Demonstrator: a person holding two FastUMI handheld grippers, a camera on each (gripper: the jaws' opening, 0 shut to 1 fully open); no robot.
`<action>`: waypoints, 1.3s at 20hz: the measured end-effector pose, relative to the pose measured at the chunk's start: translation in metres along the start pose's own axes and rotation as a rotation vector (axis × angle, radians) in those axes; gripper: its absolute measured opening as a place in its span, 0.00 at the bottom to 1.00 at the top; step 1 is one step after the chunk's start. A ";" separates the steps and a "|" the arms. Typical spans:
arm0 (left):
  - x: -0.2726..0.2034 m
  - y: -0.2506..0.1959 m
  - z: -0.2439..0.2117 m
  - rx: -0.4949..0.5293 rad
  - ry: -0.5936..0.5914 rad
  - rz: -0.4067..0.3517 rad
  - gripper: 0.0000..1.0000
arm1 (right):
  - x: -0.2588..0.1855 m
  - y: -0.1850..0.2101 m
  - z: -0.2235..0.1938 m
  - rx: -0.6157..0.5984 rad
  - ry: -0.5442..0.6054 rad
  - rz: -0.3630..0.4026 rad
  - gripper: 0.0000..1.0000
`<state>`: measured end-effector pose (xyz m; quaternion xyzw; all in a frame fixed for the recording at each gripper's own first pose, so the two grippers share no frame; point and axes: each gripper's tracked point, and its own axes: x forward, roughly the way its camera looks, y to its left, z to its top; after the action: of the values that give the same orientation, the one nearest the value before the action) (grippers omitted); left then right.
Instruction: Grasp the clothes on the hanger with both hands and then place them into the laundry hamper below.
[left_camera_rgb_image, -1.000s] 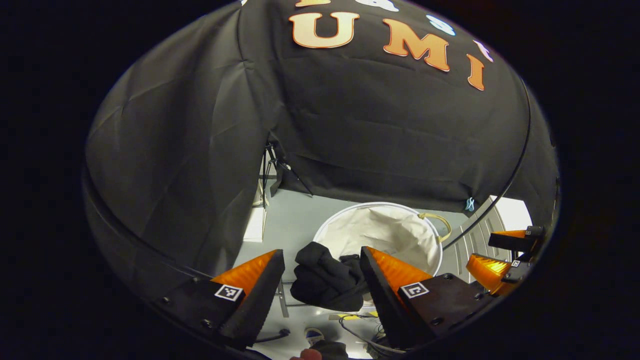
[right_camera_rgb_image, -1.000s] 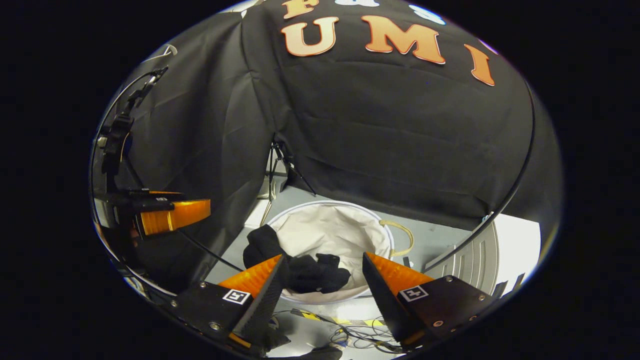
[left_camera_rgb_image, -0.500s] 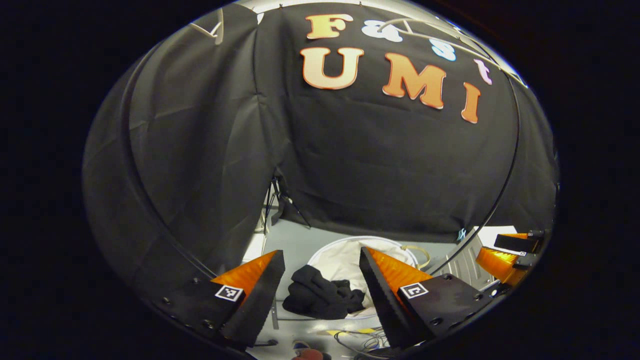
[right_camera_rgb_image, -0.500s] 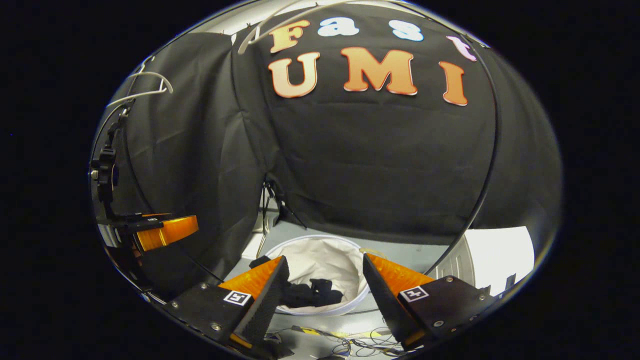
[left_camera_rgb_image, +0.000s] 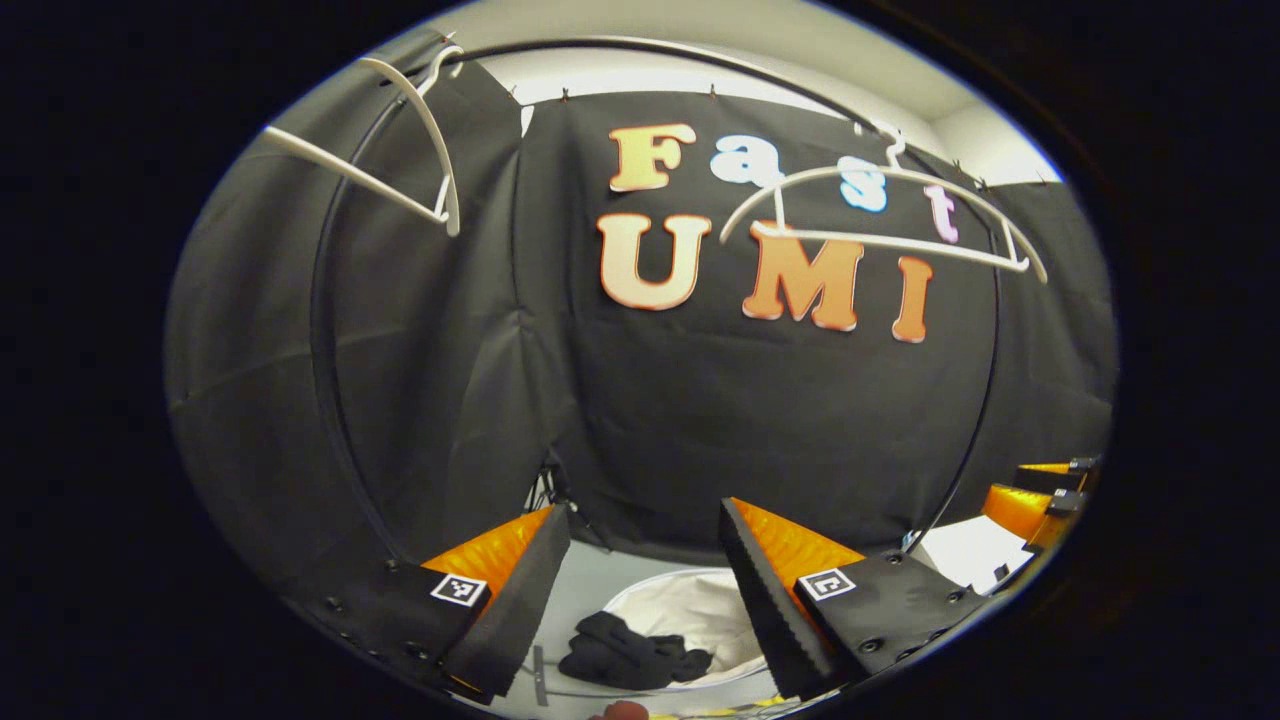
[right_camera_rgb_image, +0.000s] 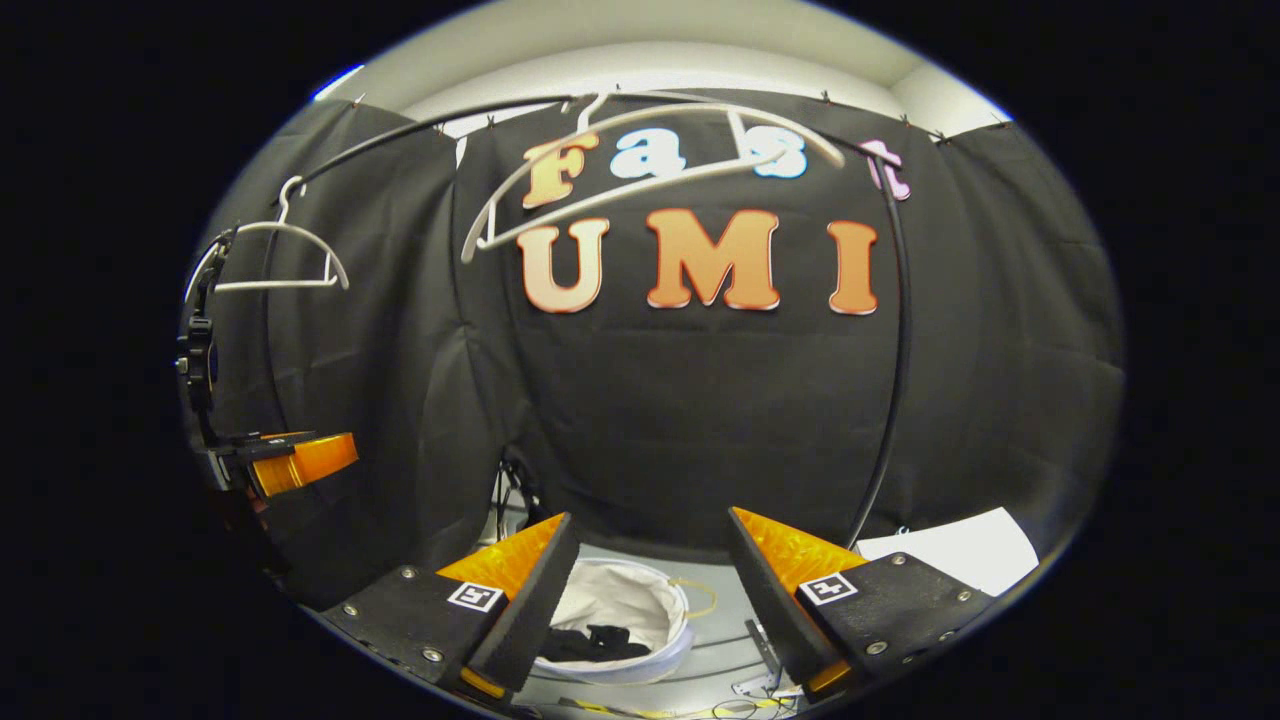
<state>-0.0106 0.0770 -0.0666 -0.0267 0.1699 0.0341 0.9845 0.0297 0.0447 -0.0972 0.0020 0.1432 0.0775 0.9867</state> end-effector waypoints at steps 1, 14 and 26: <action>-0.003 -0.006 0.014 -0.012 -0.028 -0.007 0.96 | -0.005 -0.006 0.013 0.007 -0.029 -0.007 1.00; -0.020 -0.032 0.071 -0.034 -0.199 -0.044 0.93 | -0.066 -0.076 0.088 -0.014 -0.192 -0.106 0.92; -0.023 -0.052 0.076 -0.026 -0.221 -0.039 1.00 | -0.069 -0.093 0.083 -0.024 -0.200 -0.102 0.92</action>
<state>-0.0033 0.0290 0.0145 -0.0387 0.0593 0.0200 0.9973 0.0023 -0.0568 -0.0007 -0.0091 0.0429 0.0284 0.9986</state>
